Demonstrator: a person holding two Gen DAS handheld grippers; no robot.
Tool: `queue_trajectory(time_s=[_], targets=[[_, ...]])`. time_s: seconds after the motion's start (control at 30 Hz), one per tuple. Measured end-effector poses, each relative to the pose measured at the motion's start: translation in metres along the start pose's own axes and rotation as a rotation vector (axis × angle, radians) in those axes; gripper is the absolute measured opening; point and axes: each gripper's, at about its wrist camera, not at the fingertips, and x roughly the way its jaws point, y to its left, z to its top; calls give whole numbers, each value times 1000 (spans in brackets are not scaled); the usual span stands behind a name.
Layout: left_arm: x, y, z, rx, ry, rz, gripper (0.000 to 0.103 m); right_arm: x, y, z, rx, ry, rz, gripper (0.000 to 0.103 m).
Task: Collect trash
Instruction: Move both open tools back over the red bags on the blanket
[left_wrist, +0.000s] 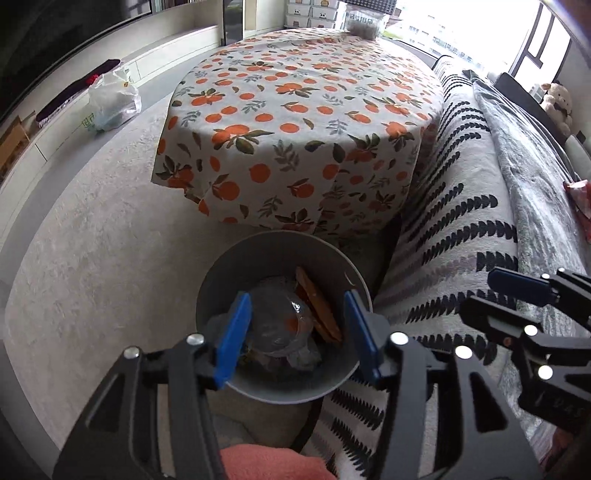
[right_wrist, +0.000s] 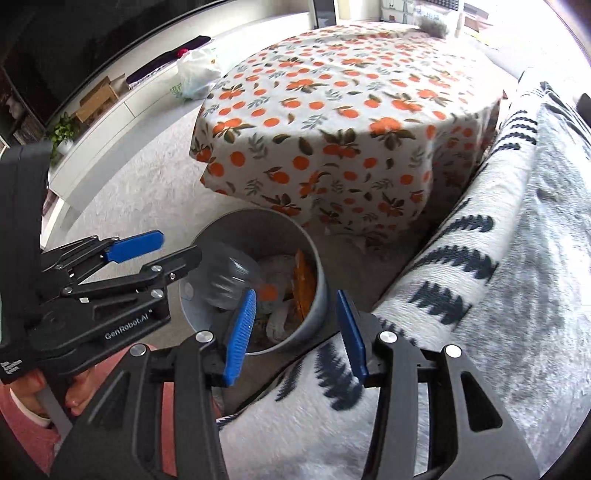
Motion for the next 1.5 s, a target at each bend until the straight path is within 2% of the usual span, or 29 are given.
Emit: queue_trajectory(time_s=[0.23,0.43,0.63,0.83,1.03,1.13,1.3,1.4,1.5], targets=[[-17,-32,4,57,-12,21,56,-38,-43,-12,62,-58,-20,44],[-32,-92,22,137,-53,-2,56,-90,-113,-33,143,-134,-97,47],[-32,-197,45,257,-91,-69,56,-149,-225,-65,252,-196,-250,47],[-17,-326,58,374,-93,-157,56,-200,-350,-103,392,-247,-390,47],[5,-451,67,458,-81,-244,56,-222,-456,-129,499,-264,-479,47],[16,-505,73,495,-80,-277,56,-224,-506,-141,551,-275,-487,47],[29,-576,85,546,-109,-315,56,-225,-555,-144,600,-308,-476,48],[38,-606,91,571,-131,-319,56,-220,-573,-138,600,-317,-477,54],[48,-629,95,604,-149,-323,56,-211,-584,-133,597,-311,-464,55]])
